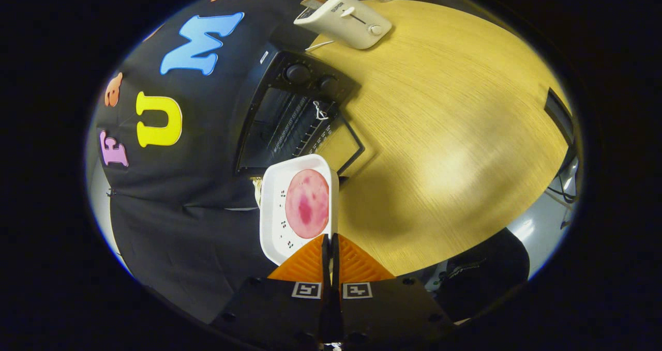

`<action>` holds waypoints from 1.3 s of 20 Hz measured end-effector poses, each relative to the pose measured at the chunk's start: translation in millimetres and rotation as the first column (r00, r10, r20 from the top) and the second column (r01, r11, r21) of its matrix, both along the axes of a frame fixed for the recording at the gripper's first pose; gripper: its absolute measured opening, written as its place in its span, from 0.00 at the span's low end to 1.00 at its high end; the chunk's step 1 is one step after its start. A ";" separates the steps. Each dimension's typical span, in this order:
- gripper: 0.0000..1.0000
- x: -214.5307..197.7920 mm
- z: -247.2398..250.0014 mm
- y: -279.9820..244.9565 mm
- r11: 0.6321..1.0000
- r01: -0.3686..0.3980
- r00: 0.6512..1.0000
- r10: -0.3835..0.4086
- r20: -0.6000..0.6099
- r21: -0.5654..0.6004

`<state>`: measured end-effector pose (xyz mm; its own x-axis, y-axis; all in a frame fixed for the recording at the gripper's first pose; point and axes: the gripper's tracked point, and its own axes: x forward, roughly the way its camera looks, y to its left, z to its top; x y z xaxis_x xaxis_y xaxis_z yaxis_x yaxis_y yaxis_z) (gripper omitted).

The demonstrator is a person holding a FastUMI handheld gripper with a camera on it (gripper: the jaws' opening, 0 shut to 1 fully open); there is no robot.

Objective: Open the toaster oven, put the food inside, and close the toaster oven door.

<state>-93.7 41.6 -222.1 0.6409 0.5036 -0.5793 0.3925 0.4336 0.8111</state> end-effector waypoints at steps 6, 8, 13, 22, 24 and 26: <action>0.01 62.7 0.5 23.5 0.999 0.029 1.000 -0.029 -0.012 0.025; 0.01 84.7 -6.9 24.1 0.998 0.057 0.998 -0.056 -0.025 0.019; 0.01 137.2 -20.9 21.9 0.989 0.148 0.988 -0.146 -0.043 0.030; 0.01 215.4 -29.4 28.7 0.918 0.389 0.921 -0.386 -0.049 0.078; 0.02 233.1 -27.6 26.1 0.902 0.426 0.905 -0.426 -0.020 0.066; 0.02 245.8 -23.5 23.9 0.882 0.467 0.884 -0.468 0.000 0.068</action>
<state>152.1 65.5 -245.6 0.8199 0.1789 -0.5438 0.5235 0.1503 0.8387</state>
